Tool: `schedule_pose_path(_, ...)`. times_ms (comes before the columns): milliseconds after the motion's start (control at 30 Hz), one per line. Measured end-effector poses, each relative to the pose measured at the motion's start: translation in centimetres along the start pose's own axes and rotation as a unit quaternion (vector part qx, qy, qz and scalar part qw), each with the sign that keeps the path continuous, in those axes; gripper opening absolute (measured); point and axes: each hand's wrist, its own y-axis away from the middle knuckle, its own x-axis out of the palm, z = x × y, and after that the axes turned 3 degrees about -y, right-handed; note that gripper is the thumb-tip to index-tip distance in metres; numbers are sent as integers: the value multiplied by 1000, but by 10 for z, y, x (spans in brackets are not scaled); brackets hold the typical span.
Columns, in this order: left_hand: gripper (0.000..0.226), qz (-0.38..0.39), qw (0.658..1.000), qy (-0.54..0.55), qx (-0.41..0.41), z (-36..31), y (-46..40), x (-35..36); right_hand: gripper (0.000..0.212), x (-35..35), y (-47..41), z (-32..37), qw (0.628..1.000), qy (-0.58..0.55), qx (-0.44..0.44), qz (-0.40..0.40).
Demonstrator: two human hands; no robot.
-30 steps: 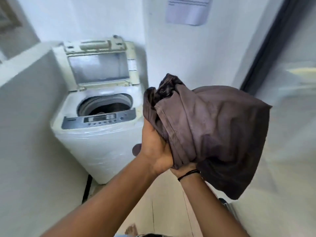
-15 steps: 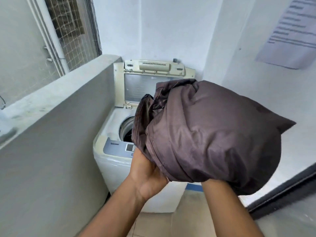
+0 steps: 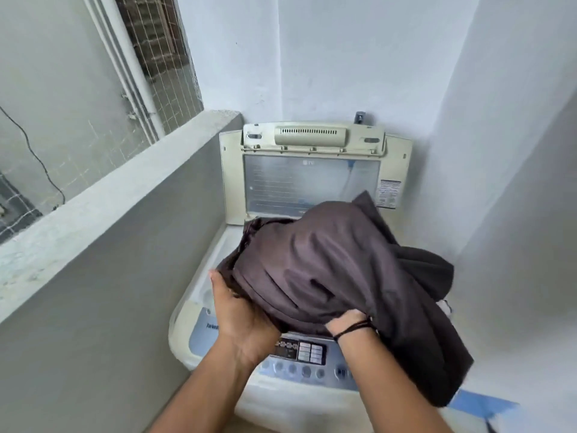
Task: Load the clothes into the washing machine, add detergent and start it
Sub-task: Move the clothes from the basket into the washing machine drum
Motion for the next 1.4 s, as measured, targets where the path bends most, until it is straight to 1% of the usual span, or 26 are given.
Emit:
schedule_pose_path(33,91,11,1000,-11,4,1,-12,-1,26,16,-2,8,996,-53,75,16)
schedule_pose_path(67,85,2,999,-42,6,2,-27,-8,22,22,-6,8,992,-104,72,2)
schedule_pose_path(133,68,-66,990,-126,-16,4,-51,-20,33,20,-24,-2,993,-118,2,-26)
schedule_pose_path(167,61,-109,979,-168,-26,7,-61,-25,35,23,-31,-6,994,-101,3,-36)
schedule_pose_path(233,50,-157,963,-218,-24,11,-76,-35,34,19,-34,-14,998,-2,14,-59)
schedule_pose_path(367,56,-158,952,-261,-37,17,-102,-48,40,15,-40,0,992,124,29,-17)
schedule_pose_path(467,53,-133,935,-325,-45,25,-118,-50,31,17,-33,33,978,200,-60,-23)
schedule_pose_path(533,52,-117,920,-372,-37,32,-127,-47,21,10,-32,57,957,231,-156,-75)
schedule_pose_path(600,50,-104,896,-432,-11,38,-135,-45,11,-5,-39,73,918,282,-244,-139)
schedule_pose_path(633,50,-91,880,-466,4,41,-138,-45,10,-13,-46,77,892,325,-268,-164)
schedule_pose_path(700,52,-63,836,-544,37,46,-142,-50,26,-26,-62,76,841,434,-262,-188)
schedule_pose_path(833,64,-41,700,-706,100,39,-151,-65,78,-36,-95,55,711,656,-197,-162)
schedule_pose_path(900,70,-40,637,-763,103,31,-157,-73,89,-34,-110,36,676,707,-154,-138)
schedule_pose_path(967,75,-37,594,-797,102,23,-165,-83,90,-32,-126,16,642,757,-101,-68)
schedule_pose_path(1033,82,-34,564,-820,87,15,-173,-93,79,-27,-136,1,581,811,-4,65)
schedule_pose_path(1067,86,-30,547,-833,74,11,-177,-96,62,-25,-138,-4,555,820,46,132)
schedule_pose_path(1100,90,-27,531,-845,62,6,-183,-101,37,-18,-138,-8,530,830,83,154)
schedule_pose_path(1133,94,-20,512,-857,53,3,-190,-104,14,-15,-138,-10,527,832,81,154)
schedule_pose_path(1167,97,-12,491,-870,54,-1,-198,-106,24,-13,-139,-12,528,838,42,132)
schedule_pose_path(1200,101,-4,469,-881,62,-4,-207,-107,28,-9,-139,-9,548,831,-34,85)
schedule_pose_path(1233,105,2,450,-890,71,-6,-217,-107,25,-7,-140,-6,562,817,-127,19)
schedule_pose_path(1267,109,2,445,-892,74,-8,-231,-108,27,-7,-145,-1,551,804,-221,-34)
schedule_pose_path(1300,115,-1,449,-891,67,-9,-245,-110,42,-9,-151,5,530,800,-271,-74)
schedule_pose_path(1333,121,-4,455,-889,49,-7,-260,-112,63,-13,-159,11,519,804,-271,-100)
schedule_pose_path(1367,127,-3,450,-893,22,-3,-273,-115,86,-18,-168,19,526,811,-231,-114)
schedule_pose_path(1400,134,6,428,-904,-11,3,-285,-118,105,-22,-177,25,547,808,-177,-129)
